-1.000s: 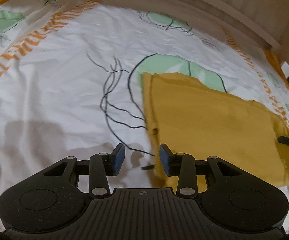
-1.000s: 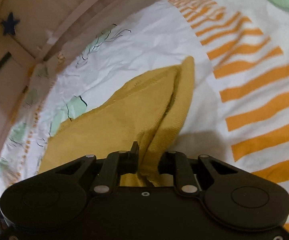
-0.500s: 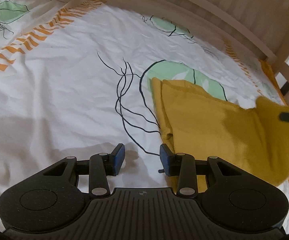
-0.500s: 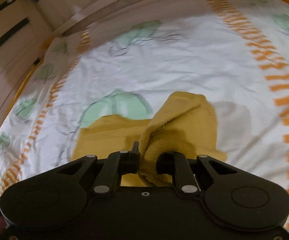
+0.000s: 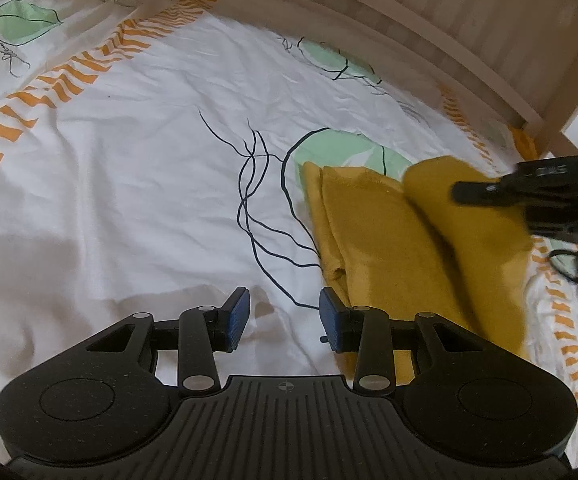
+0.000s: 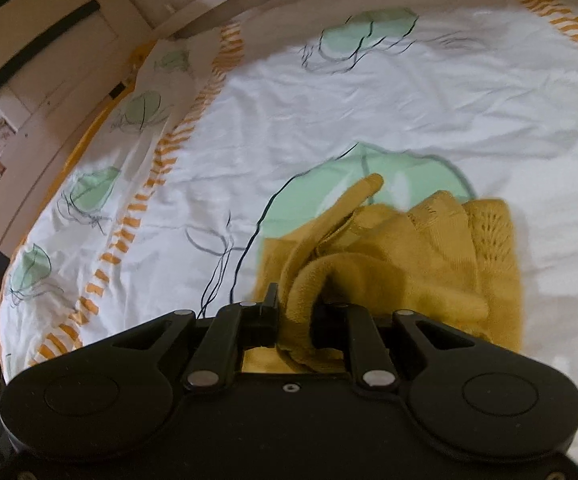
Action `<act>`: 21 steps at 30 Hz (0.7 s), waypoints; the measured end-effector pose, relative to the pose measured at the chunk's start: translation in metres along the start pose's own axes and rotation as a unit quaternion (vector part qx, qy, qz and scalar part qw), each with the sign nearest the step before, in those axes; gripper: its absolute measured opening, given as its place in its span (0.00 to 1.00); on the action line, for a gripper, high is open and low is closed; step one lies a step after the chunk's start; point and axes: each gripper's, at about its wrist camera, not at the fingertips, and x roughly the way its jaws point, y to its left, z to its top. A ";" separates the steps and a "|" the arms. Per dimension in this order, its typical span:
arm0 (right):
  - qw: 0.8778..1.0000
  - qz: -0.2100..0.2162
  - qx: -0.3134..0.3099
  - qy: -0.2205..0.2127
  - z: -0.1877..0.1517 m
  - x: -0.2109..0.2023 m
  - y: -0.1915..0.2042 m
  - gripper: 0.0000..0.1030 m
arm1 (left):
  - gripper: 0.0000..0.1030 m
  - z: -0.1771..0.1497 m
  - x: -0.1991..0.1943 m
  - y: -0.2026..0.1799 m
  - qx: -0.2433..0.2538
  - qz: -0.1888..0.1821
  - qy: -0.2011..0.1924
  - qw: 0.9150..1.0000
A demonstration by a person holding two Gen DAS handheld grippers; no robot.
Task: Fold small clothes
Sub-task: 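Fold the held side edge over the sweater body with the right gripper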
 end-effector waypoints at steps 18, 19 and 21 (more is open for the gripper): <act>0.994 0.107 -0.023 -0.023 -0.015 -0.016 0.010 0.43 | 0.36 -0.002 0.005 0.008 -0.017 -0.002 0.010 1.000; 0.994 0.102 -0.027 -0.029 -0.014 -0.024 0.005 0.45 | 0.36 -0.002 0.005 0.008 -0.018 -0.003 0.010 1.000; 0.994 0.089 -0.037 -0.040 -0.015 -0.036 -0.003 0.49 | 0.36 -0.001 0.005 0.008 -0.018 -0.003 0.009 1.000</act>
